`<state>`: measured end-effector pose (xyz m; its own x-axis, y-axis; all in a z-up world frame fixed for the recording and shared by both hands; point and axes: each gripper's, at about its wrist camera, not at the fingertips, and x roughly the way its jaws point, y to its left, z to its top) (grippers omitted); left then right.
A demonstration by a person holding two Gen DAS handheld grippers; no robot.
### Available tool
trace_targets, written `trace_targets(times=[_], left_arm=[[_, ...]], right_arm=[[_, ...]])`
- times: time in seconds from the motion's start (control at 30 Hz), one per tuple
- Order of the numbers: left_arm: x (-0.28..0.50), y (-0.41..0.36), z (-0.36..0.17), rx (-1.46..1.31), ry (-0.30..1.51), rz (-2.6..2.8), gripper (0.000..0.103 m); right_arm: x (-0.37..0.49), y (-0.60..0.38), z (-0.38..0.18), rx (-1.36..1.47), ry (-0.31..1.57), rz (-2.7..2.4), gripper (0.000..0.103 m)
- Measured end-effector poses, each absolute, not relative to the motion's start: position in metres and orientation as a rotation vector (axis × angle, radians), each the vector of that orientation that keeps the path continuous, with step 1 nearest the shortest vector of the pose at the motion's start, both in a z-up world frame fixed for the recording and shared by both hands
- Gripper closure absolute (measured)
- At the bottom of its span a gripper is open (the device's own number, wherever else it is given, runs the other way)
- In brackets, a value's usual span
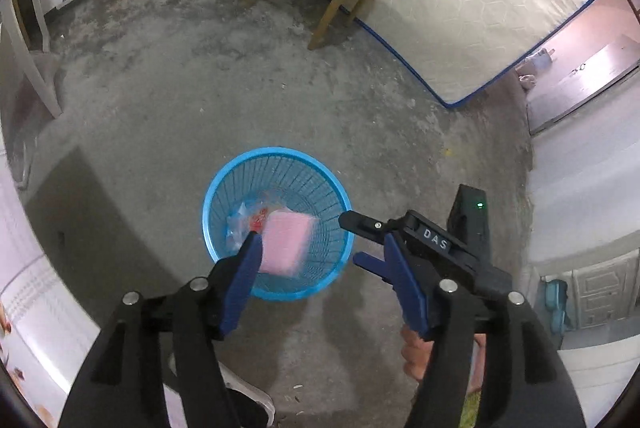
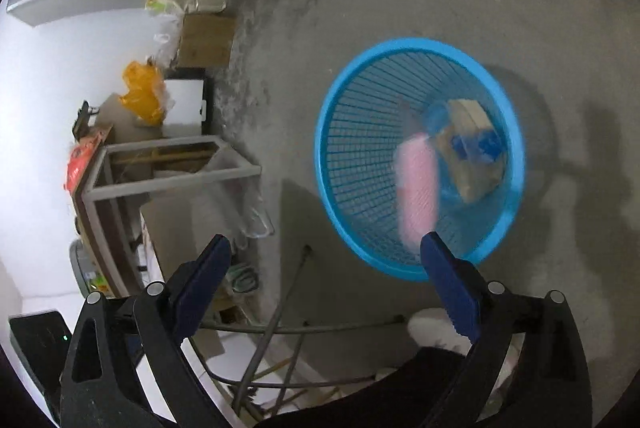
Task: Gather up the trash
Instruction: 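Drop the sponge and clear bag into the blue wastebasket, opening both tools, then grasp the green plastic bottle with the right tool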
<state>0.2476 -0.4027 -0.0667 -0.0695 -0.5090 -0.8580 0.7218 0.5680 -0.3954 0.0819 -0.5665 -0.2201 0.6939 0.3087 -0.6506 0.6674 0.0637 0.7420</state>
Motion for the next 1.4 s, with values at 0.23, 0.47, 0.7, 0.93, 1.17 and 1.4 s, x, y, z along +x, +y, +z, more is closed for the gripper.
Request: trace_targets(times=[0.23, 0.47, 0.7, 0.93, 1.17, 1.4], left_arm=[[0.238, -0.36, -0.034, 0.163, 1.215, -1.052, 0.036], [0.226, -0.293, 0.01, 0.06, 1.131, -1.06, 0.029], [0.206, -0.2, 0.035, 0.0, 1.069, -0.999, 0.019], [0.194, -0.08, 0.058, -0.098, 0.91, -0.839, 0.006], [0.179, 0.022, 0.057, -0.231, 0.829, -0.639, 0.006], [0.159, 0.1, 0.036, -0.39, 0.783, -0.501, 0.006]], right_arm=[[0.047, -0.552, -0.199, 1.456, 0.816, -0.356, 0.012], [0.018, -0.533, -0.16, 1.305, 0.807, -0.412, 0.012], [0.031, -0.494, -0.113, 1.114, 0.824, -0.341, 0.012], [0.08, -0.442, -0.053, 0.968, 0.8, -0.126, 0.012], [0.13, -0.376, -0.012, 0.831, 0.803, 0.117, 0.012], [0.166, -0.302, 0.005, 0.693, 0.872, 0.352, 0.013]])
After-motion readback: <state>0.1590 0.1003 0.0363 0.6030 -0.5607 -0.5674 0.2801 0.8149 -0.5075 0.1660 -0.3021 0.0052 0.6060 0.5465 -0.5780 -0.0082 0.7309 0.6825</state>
